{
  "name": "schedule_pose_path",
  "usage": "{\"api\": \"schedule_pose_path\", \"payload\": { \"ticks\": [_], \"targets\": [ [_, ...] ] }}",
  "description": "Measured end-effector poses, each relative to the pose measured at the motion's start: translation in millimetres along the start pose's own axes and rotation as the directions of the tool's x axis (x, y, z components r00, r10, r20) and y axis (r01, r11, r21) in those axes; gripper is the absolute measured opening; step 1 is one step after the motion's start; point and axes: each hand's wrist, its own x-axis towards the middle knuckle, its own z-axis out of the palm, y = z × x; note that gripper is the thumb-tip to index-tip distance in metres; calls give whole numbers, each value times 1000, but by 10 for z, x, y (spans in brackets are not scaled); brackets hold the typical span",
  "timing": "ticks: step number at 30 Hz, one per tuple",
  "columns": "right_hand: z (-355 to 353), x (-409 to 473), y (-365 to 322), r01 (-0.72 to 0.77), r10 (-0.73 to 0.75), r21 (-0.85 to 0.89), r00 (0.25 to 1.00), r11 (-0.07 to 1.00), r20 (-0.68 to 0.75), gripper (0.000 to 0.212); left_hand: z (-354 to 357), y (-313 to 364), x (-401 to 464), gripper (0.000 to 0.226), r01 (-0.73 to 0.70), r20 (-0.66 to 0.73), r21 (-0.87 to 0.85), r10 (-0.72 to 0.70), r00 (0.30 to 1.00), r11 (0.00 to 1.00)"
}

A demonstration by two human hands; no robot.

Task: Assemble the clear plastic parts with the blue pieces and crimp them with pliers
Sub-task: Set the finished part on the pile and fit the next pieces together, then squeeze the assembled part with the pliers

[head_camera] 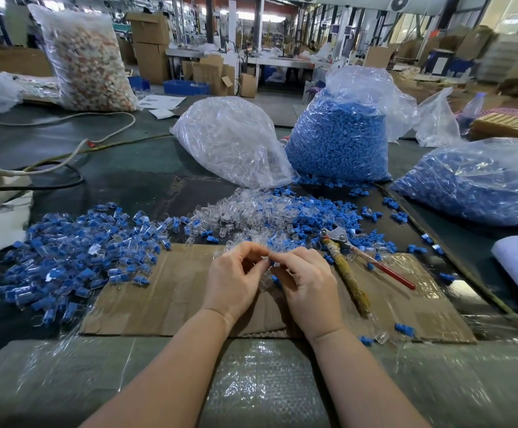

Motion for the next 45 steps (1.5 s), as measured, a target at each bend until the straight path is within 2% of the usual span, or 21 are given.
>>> {"api": "schedule_pose_path", "payload": {
  "ticks": [3, 5, 7, 9, 11, 13, 15, 17, 19, 26, 29, 31, 33, 35, 37, 41, 45],
  "targets": [
    [-5, -1, -9, -20, 20, -5, 1000, 1000, -7, 21, 1, 1, -5, 27, 4, 6, -8, -4, 1000, 1000],
    [-24, 11, -7, -92, 91, -16, 995, 996, -47, 22, 3, 2, -15, 27, 18, 2, -20, -18, 1000, 1000],
    [-58, 35, 25, -213, 205, -84, 974, 974, -92, 27, 8, 7, -19, 29, 30, 3, -19, -30, 1000, 999],
    [-120, 70, 74, -383, 367, -223, 923, 896, -111, 34, 6, 12, -22, 30, 30, 4, -12, -30, 1000, 999],
    [-215, 125, 151, -521, 550, -461, 831, 719, -82, 46, 0, 25, -25, 30, 27, 6, -14, -27, 1000, 1000],
    [-317, 183, 230, -560, 733, -653, 680, 510, -10, 60, -4, 32, -22, 31, 26, 11, -15, -26, 1000, 1000],
    [-402, 223, 301, -563, 841, -719, 538, 408, 56, 68, -5, 42, -20, 31, 26, 14, -17, -26, 1000, 1000],
    [-448, 243, 343, -547, 876, -746, 471, 380, 101, 71, -3, 51, -20, 30, 30, 16, -24, -30, 999, 999],
    [-451, 256, 342, -517, 869, -764, 481, 386, 115, 68, -5, 57, -20, 29, 33, 18, -30, -32, 999, 999],
    [-443, 216, 227, -433, 739, -752, 665, 497, 105, 31, -26, 45, 5, 15, 93, 3, -131, -93, 996, 987],
    [-476, 176, 177, -411, 632, -638, 759, 651, 157, 28, -38, 47, 16, 16, 111, 0, -165, -113, 994, 980],
    [-507, 184, 106, -438, 563, -418, 788, 796, 247, 30, -52, 47, 22, 19, 124, -13, -197, -129, 992, 972],
    [-562, 229, 7, -524, 540, -156, 749, 837, 383, 25, -59, 47, 32, 19, 145, -32, -244, -157, 987, 959],
    [-626, 270, -109, -624, 519, 17, 663, 781, 539, 10, -63, 46, 45, 18, 163, -55, -287, -186, 981, 944],
    [-657, 276, -193, -647, 503, 7, 599, 762, 623, 6, -68, 47, 50, 20, 167, -81, -332, -205, 975, 928],
    [-663, 297, -320, -590, 505, -124, 542, 798, 671, 19, -86, 28, 55, 19, 165, -110, -367, -219, 969, 915],
    [-686, 329, -397, -565, 510, -188, 491, 803, 706, 19, -86, 10, 79, 18, 171, -129, -411, -243, 961, 895]
  ]
}}
